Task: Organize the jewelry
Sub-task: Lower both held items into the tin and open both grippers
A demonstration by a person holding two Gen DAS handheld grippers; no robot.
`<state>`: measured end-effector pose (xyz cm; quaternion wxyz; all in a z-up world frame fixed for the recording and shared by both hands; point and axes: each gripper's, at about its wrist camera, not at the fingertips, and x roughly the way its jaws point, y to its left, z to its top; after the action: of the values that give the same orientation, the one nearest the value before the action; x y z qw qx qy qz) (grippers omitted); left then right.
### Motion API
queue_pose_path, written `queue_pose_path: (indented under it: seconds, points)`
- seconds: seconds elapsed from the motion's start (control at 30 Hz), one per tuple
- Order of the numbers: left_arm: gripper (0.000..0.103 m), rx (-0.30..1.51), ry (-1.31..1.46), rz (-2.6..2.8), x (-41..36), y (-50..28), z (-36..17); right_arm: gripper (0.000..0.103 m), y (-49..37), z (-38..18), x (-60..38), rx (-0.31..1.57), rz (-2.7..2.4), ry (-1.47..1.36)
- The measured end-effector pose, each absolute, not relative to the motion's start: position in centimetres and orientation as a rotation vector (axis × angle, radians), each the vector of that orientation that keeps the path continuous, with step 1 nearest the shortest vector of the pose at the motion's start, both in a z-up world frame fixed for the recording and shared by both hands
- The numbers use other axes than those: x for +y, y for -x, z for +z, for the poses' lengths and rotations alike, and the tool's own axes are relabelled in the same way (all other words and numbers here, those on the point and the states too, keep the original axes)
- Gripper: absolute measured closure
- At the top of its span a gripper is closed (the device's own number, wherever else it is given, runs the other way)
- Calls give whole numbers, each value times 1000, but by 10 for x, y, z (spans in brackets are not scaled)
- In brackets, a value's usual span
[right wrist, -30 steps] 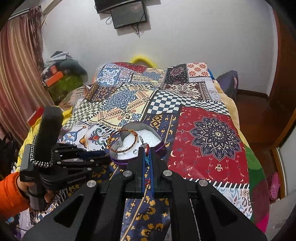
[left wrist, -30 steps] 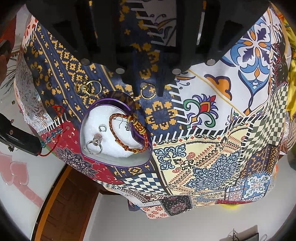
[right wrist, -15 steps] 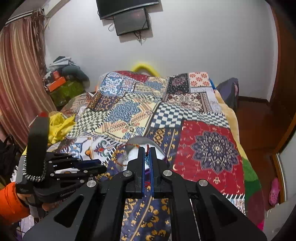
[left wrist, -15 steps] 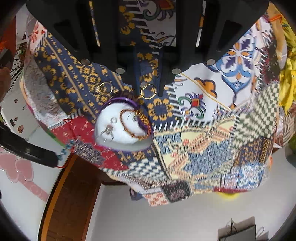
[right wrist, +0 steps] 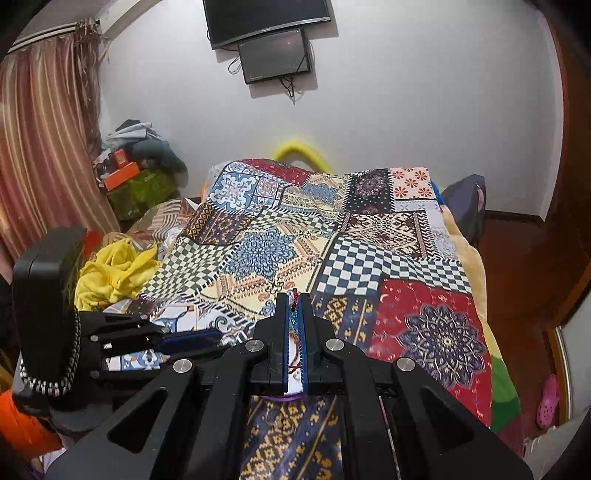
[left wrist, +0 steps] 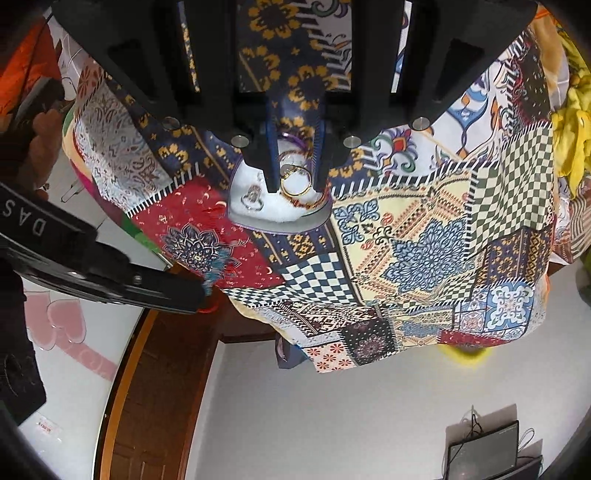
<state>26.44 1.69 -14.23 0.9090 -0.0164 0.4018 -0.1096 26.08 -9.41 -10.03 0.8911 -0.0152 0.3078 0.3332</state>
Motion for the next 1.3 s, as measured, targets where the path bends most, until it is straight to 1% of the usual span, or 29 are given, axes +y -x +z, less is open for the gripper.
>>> queue_pose_path:
  seconds: [0.27, 0.73, 1.1, 1.3]
  points:
    - [87, 842, 27, -239, 11, -283, -152, 99, -282, -113, -84, 677, 689, 31]
    - [87, 911, 43, -270, 7, -306, -181, 99, -308, -159, -74, 853, 711, 73]
    - [87, 924, 50, -269, 6, -305, -182, 99, -307, -163, -76, 896, 707, 103]
    - [86, 911, 41, -262, 7, -297, -173, 93, -300, -160, -78, 898, 699, 120]
